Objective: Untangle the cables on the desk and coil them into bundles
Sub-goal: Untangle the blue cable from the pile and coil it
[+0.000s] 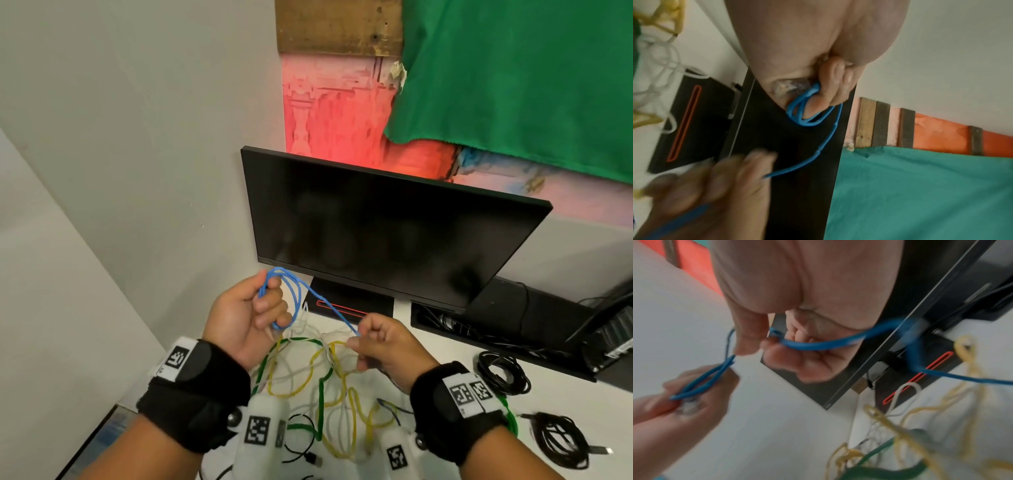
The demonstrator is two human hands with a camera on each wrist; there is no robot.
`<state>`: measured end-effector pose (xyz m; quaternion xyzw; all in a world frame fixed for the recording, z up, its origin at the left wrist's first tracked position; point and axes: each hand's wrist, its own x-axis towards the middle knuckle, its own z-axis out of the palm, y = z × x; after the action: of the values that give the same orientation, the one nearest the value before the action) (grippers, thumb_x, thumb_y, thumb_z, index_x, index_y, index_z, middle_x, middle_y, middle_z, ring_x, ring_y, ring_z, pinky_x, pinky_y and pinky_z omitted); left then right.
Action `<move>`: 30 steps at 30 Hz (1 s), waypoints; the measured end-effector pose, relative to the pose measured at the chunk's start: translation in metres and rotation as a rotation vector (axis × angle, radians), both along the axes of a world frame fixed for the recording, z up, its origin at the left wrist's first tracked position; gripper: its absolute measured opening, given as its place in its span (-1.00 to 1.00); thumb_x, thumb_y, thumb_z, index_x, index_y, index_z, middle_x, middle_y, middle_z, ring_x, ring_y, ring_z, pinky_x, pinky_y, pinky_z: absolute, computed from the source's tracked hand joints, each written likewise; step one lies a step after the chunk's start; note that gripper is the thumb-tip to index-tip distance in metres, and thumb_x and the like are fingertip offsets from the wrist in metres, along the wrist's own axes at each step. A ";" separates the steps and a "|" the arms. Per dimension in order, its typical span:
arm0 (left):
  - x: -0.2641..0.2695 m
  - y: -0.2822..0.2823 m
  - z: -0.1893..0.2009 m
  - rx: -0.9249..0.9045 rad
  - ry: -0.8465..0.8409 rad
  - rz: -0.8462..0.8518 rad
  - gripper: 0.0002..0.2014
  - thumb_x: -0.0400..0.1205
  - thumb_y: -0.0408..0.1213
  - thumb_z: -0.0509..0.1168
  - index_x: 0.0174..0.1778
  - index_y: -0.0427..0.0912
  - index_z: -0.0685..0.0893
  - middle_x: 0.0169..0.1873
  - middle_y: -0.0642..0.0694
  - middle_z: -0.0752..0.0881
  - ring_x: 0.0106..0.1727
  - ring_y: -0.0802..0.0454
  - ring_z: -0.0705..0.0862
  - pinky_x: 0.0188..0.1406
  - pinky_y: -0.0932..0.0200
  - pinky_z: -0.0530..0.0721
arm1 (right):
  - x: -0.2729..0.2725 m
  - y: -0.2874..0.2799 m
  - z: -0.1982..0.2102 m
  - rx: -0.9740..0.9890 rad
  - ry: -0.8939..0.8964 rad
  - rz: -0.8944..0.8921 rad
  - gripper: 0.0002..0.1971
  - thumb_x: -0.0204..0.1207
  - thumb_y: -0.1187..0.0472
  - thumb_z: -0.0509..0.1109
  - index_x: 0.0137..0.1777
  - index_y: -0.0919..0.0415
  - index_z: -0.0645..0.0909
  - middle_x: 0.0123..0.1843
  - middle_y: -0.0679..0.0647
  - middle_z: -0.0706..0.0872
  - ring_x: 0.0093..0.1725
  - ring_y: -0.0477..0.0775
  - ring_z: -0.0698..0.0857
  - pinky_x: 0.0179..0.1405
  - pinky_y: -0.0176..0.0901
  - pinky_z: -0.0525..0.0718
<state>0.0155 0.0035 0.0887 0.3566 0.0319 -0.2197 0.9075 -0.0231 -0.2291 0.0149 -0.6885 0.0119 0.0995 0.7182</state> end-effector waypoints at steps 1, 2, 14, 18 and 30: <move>0.001 0.003 -0.001 0.015 -0.005 0.009 -0.70 0.68 -0.12 0.14 -0.32 -0.16 0.58 -0.64 0.05 0.32 -0.69 0.13 0.26 -0.55 0.22 0.47 | -0.002 -0.005 -0.004 -0.035 0.006 -0.051 -0.68 0.51 0.33 0.56 -0.38 -0.02 0.62 -0.46 0.04 0.58 -0.51 0.03 0.59 -0.41 -0.14 0.66; 0.000 0.004 -0.004 0.028 -0.011 0.010 -0.70 0.69 -0.11 0.14 -0.30 -0.17 0.59 -0.62 0.03 0.38 -0.67 0.11 0.29 -0.52 0.20 0.48 | -0.004 -0.007 -0.006 -0.136 -0.023 -0.114 -0.69 0.53 0.28 0.55 -0.39 -0.03 0.62 -0.45 0.00 0.60 -0.49 0.03 0.61 -0.39 -0.13 0.67; -0.024 -0.019 -0.033 0.847 -0.608 -0.118 -0.70 0.65 -0.09 0.23 -0.22 -0.29 0.58 -0.44 -0.10 0.73 -0.40 -0.06 0.64 -0.34 0.12 0.62 | -0.033 0.056 0.045 -0.605 -0.434 0.282 -0.75 0.61 -0.14 0.19 -0.22 -0.10 0.54 -0.27 -0.17 0.68 -0.27 -0.22 0.63 -0.20 -0.21 0.59; -0.036 -0.017 -0.027 0.870 -0.584 -0.140 -0.54 0.75 0.01 0.06 -0.33 -0.21 0.58 -0.61 -0.09 0.55 -0.55 0.05 0.49 -0.47 0.22 0.51 | -0.019 0.048 0.051 -0.665 -0.490 0.072 -0.74 0.60 -0.13 0.31 -0.32 -0.15 0.47 -0.36 -0.14 0.67 -0.31 -0.15 0.61 -0.24 -0.01 0.63; -0.039 -0.010 -0.019 0.829 -0.337 -0.268 -0.59 0.76 -0.11 0.13 -0.32 -0.27 0.61 -0.67 -0.03 0.37 -0.61 0.06 0.34 -0.54 0.19 0.49 | -0.031 0.044 0.024 -0.513 -0.348 0.101 -0.79 0.75 0.12 0.23 -0.12 -0.14 0.56 -0.27 -0.19 0.61 -0.30 -0.22 0.54 -0.23 -0.29 0.51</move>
<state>-0.0236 -0.0063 0.0701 0.7209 -0.0770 -0.2427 0.6445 -0.0543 -0.1847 0.0388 -0.8536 -0.1207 0.0093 0.5067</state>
